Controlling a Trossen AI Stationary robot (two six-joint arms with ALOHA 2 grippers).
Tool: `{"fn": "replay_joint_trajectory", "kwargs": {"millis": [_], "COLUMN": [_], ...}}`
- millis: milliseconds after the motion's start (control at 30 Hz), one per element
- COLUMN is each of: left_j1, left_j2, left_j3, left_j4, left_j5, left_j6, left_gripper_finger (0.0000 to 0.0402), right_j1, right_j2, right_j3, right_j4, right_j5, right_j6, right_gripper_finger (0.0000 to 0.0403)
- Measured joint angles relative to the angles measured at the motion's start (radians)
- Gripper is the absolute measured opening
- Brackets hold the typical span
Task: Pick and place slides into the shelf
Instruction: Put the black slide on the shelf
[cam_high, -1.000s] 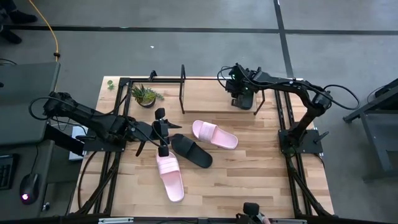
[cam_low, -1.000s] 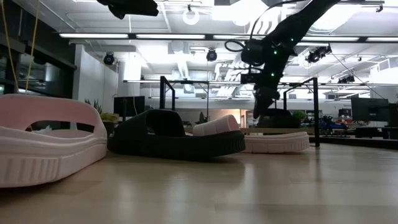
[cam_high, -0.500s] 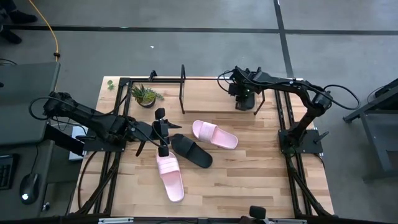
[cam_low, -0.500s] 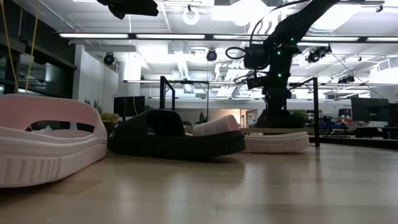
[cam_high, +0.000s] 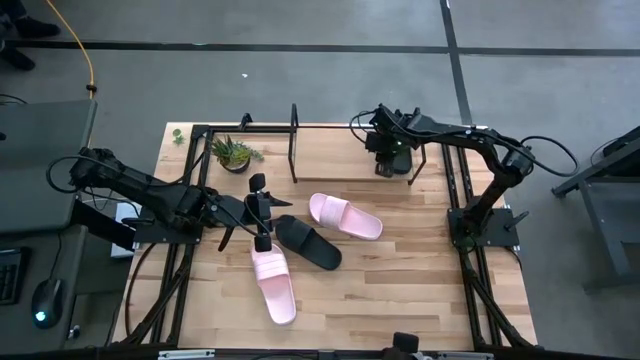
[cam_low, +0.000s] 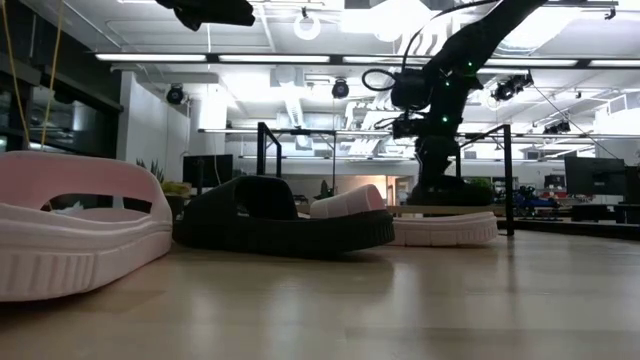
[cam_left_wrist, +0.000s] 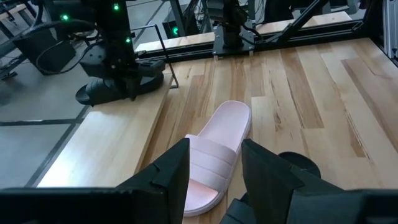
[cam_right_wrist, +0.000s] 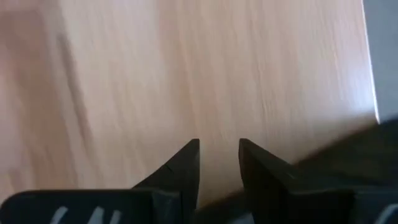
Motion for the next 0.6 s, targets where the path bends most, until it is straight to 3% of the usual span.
{"fn": "replay_joint_trajectory", "kwargs": {"millis": [267,600], "left_j1": [0.0,0.0], "left_j2": [0.0,0.0], "left_j3": [0.0,0.0], "left_j4": [-0.009,-0.09], "left_j5": [0.0,-0.044], "left_j6": [0.001,0.003], "left_gripper_finger": [0.0129,0.0129], "right_j1": [0.062,0.191], "right_j2": [0.0,0.0], "right_j3": [0.0,0.005], "right_j4": [0.108,0.135], "right_j5": [-0.17,-0.172], "right_j6": [-0.007,0.064], "right_gripper_finger": [0.0103,0.0103]}}
